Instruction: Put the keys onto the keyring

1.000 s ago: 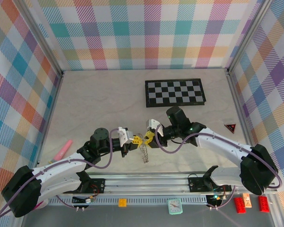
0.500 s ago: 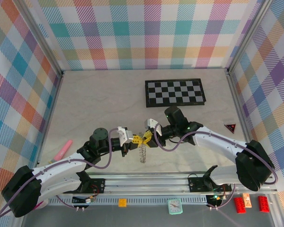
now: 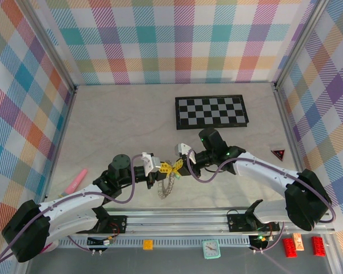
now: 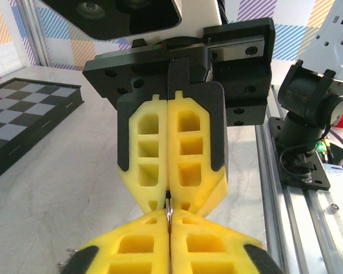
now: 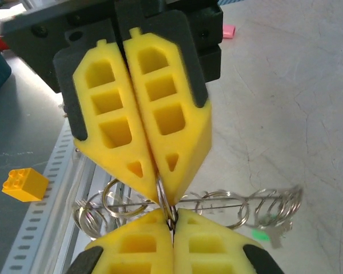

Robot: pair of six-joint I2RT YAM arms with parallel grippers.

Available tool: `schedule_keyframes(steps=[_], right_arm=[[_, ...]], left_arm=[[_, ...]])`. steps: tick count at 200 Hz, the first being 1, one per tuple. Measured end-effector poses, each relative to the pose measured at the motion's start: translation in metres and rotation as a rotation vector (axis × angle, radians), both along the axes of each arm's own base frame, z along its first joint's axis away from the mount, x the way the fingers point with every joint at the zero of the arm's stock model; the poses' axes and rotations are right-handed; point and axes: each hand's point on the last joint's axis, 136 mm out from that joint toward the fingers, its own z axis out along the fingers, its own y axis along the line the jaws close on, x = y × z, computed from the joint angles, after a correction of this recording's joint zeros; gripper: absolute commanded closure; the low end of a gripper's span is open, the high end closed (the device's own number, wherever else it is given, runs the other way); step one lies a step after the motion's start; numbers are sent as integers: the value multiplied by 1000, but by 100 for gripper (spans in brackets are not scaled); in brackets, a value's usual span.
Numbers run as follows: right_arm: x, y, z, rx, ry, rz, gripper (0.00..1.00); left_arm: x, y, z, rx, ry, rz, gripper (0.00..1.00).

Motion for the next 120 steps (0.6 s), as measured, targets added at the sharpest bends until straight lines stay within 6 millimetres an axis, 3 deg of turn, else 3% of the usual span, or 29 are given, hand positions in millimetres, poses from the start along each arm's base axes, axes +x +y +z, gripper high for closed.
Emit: schedule_keyframes(steps=[59, 120], right_arm=[[11, -4, 4, -126, -87, -14, 100], [-3, -5, -1, -264, -191, 56, 100]], left_arm=[[5, 3, -4, 113, 2, 22, 66], [4, 4, -9, 151, 14, 15, 69]])
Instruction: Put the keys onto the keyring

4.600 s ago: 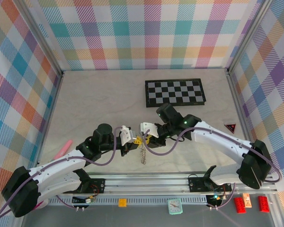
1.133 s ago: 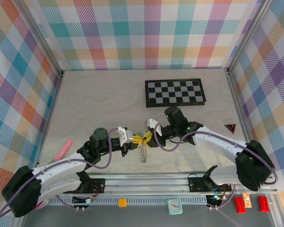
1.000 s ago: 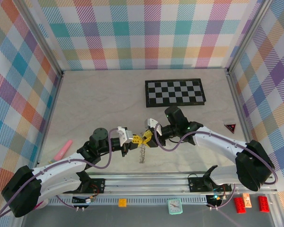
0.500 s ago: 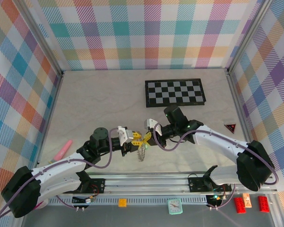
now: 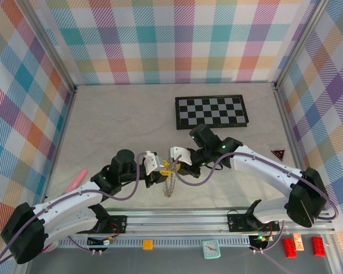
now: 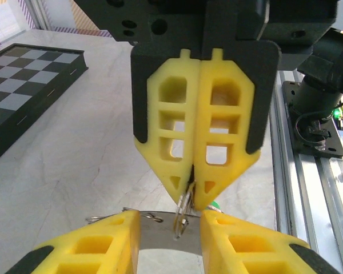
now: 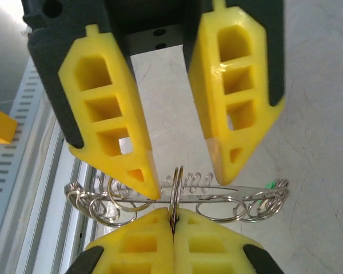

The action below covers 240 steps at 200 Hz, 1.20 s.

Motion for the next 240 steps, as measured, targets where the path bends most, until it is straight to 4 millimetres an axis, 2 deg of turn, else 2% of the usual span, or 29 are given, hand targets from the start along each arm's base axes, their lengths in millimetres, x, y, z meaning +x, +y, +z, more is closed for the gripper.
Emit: schedule_keyframes(steps=[65, 97, 104, 116, 128, 138, 163, 185, 205, 240], right_arm=[[-2, 6, -5, -65, -39, 40, 100], [0, 7, -3, -67, -54, 38, 100], [0, 7, -3, -68, -54, 36, 96], [1, 7, -3, -66, -54, 32, 87], [2, 7, -2, -46, -54, 21, 74], [2, 5, 1, -13, -41, -2, 70], [1, -1, 7, 92, -19, -37, 68], [2, -4, 0, 149, 15, -69, 68], [2, -1, -6, 180, 38, -79, 67], [8, 8, -2, 248, 46, -79, 68]], left_arm=[[-4, -1, -2, 5, 6, -21, 85], [-6, -1, -2, 2, 10, -32, 97], [-6, -1, -2, 3, 11, -33, 100], [-6, -1, -2, 4, 11, -34, 100], [-6, -1, -2, 2, 8, -34, 100], [-6, -1, -2, 1, 10, -33, 100], [-6, 0, -2, -33, 0, -23, 100], [-7, 1, -4, -70, 0, -10, 100], [-7, 1, 1, -113, -4, -4, 100], [-5, -1, 9, -170, -12, 3, 100]])
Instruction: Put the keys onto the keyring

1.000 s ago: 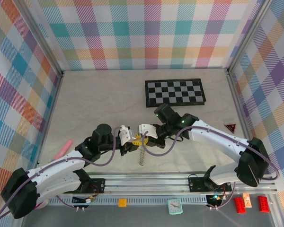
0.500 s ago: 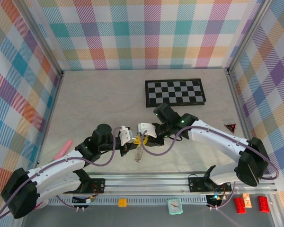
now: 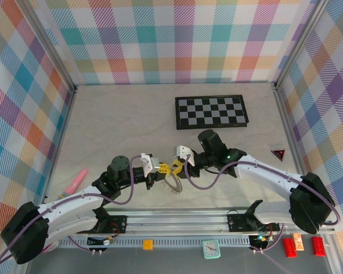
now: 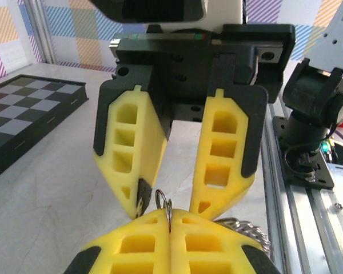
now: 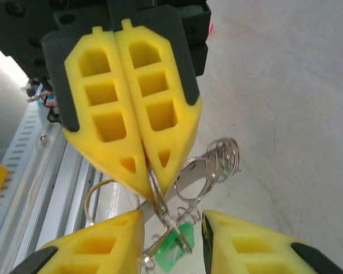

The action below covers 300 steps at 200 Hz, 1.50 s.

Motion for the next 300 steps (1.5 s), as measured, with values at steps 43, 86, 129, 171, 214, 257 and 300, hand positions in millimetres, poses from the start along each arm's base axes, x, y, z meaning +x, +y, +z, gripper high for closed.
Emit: schedule_keyframes(steps=[43, 86, 129, 171, 214, 257, 300], right_arm=[[0, 2, 5, 27, 6, 11, 68], [-4, -6, 1, -14, 7, 8, 68], [-5, -9, -3, -43, 8, 10, 74], [-4, -10, -4, -49, 1, 7, 82], [-2, -9, -1, -51, -3, 3, 95], [-2, -3, -16, -82, 63, 27, 94], [-4, -5, -10, -59, 68, 20, 72]], left_arm=[[1, -1, 6, -29, -8, 2, 100], [1, -1, 4, -24, -9, 2, 100], [1, -1, -3, -2, 11, 1, 100], [1, -1, -5, 8, 8, -1, 100], [0, -1, -6, 10, 7, -8, 100], [-1, 0, -11, 25, 23, -5, 100], [-1, -1, -6, 11, 9, -8, 100]])
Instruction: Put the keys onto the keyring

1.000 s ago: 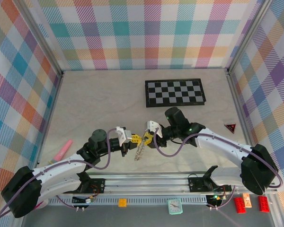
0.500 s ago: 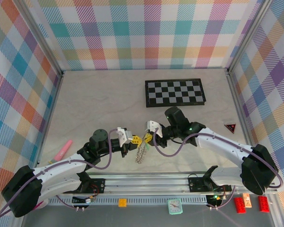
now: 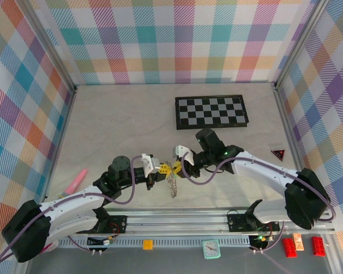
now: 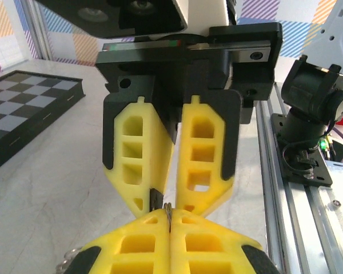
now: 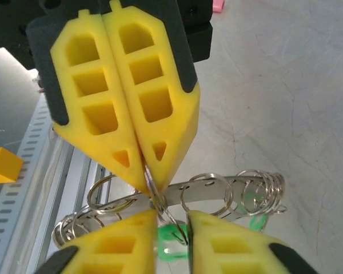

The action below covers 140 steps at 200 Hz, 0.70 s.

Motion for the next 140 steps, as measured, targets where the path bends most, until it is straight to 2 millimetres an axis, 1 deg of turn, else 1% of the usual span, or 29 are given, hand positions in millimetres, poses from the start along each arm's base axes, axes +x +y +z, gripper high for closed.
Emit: schedule_keyframes(steps=[13, 34, 65, 92, 104, 113, 140], right_arm=[[-2, -3, 4, 16, -11, -5, 69], [-2, -3, 11, 40, -29, -8, 69], [-1, 0, 14, 66, -27, -13, 69], [2, 3, 17, 86, -24, -18, 71], [2, 4, 18, 92, -20, -17, 74], [1, 4, 19, 98, -13, -14, 78], [0, 4, 20, 104, 8, -11, 99]], left_arm=[[0, 0, 2, -8, -5, 0, 100], [1, -1, 7, -25, -17, 1, 100], [2, -2, 10, -39, -14, -1, 100], [1, -4, 10, -44, -12, -8, 100], [2, -4, 10, -47, -14, -8, 100], [2, -4, 11, -49, -17, -7, 100], [4, -4, 11, -51, -16, 2, 100]])
